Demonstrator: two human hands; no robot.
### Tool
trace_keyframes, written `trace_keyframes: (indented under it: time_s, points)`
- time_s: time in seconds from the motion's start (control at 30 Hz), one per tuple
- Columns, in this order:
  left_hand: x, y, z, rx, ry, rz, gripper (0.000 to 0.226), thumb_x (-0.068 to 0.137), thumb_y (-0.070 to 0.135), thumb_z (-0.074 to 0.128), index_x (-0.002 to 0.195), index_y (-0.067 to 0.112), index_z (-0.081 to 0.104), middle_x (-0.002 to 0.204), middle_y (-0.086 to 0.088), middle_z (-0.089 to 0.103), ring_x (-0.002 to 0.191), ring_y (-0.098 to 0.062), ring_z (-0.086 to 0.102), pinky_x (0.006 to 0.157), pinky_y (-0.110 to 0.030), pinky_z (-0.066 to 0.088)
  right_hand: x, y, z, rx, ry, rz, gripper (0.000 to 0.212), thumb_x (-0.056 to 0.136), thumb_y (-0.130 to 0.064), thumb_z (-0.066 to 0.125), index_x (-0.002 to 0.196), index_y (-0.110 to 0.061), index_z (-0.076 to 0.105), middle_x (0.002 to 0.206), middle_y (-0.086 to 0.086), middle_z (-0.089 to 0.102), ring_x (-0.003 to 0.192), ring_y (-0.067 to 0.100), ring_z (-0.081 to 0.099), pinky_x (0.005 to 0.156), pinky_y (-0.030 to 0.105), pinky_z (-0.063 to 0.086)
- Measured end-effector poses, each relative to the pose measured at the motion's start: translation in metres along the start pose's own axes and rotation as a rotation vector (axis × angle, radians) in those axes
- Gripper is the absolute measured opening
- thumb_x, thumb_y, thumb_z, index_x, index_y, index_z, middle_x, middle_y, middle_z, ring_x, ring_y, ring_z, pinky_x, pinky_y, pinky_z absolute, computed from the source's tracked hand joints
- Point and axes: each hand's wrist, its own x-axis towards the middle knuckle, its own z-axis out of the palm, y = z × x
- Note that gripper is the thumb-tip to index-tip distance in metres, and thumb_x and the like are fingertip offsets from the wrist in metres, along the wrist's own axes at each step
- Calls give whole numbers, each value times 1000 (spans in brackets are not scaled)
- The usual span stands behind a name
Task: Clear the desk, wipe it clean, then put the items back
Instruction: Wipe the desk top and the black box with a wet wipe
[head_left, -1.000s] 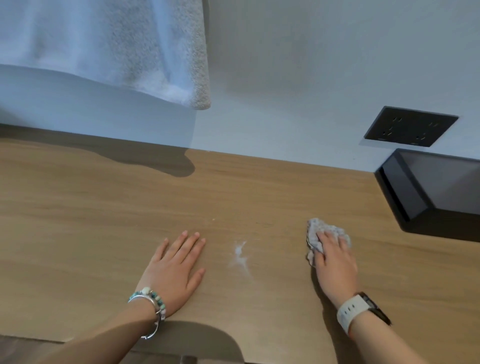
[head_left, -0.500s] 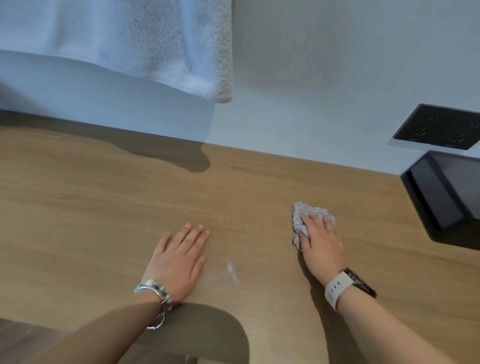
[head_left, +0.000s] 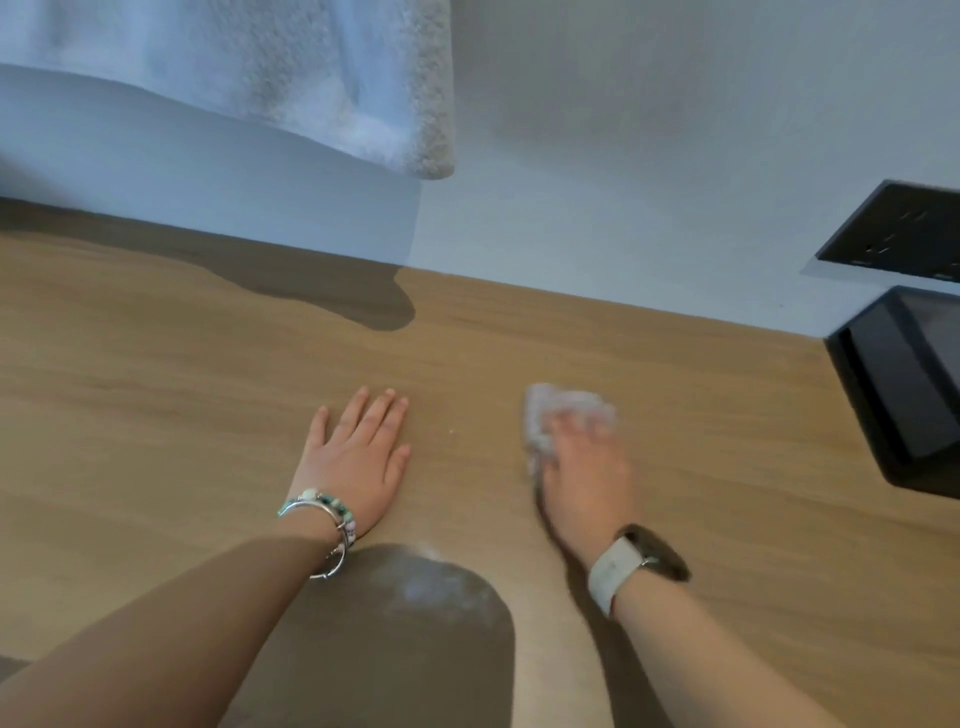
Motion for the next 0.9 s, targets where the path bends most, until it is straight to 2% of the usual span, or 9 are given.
trace_keyframes:
  time_s: [0.07,0.13,0.3,0.4,0.53,0.6,0.7,0.83,0.9]
  points:
    - [7,-3,1,-15,1,19,81,77,53,-11,149,27,16,156,12,14,145,-13,7,114,-44,7,-12,-25,12,-19,-67,-363,55,85,-32,27,134,-20,49,141,4,48,135,30,38,113,46,25]
    - [12,-5,0,-10,0,35,79,79,53,-8,148,28,20,155,11,17,145,-13,10,114,-44,9,-7,-19,3,7,-153,-443,53,94,-34,25,144,-25,35,153,-4,29,145,21,16,113,34,1]
    - [21,-10,0,-27,3,6,80,76,56,-9,148,34,18,155,13,16,145,-13,8,115,-42,7,44,70,-24,9,19,201,45,98,-28,30,142,-20,36,151,5,32,141,29,23,112,42,26]
    - [35,-14,-4,-45,-7,6,79,76,58,-7,147,36,22,155,12,19,145,-14,9,114,-44,8,46,52,-19,27,62,313,48,98,-28,35,146,-21,30,155,2,24,144,27,14,116,42,16]
    - [44,-11,-4,-45,-5,-9,79,76,57,-6,146,37,22,155,12,19,145,-13,8,114,-44,7,18,-22,6,23,-23,-296,47,94,-28,36,141,-27,40,151,-5,34,142,22,24,114,38,22]
    - [43,-10,-4,-58,-4,-16,78,76,57,-5,146,37,22,155,12,19,145,-12,8,114,-44,7,16,-24,6,-3,-61,-422,49,89,-33,32,136,-30,48,145,-9,43,138,17,34,111,35,29]
    - [42,-9,-5,-41,-9,-32,79,74,56,-9,146,39,18,155,15,14,145,-10,4,115,-42,5,47,26,-5,24,-81,-152,49,98,-35,26,147,-29,27,156,-7,21,146,18,11,118,37,13]
    - [43,-12,-5,-33,10,-24,73,80,54,-1,144,36,29,153,11,25,144,-14,14,113,-46,12,88,79,-26,15,82,438,48,99,-31,32,146,-21,27,156,3,22,144,28,12,117,44,14]
    - [42,-12,-4,-37,17,-13,65,86,51,10,141,31,39,149,6,36,141,-19,26,110,-50,20,98,60,-16,11,65,440,50,99,-30,32,147,-19,26,156,5,21,144,31,12,117,44,13]
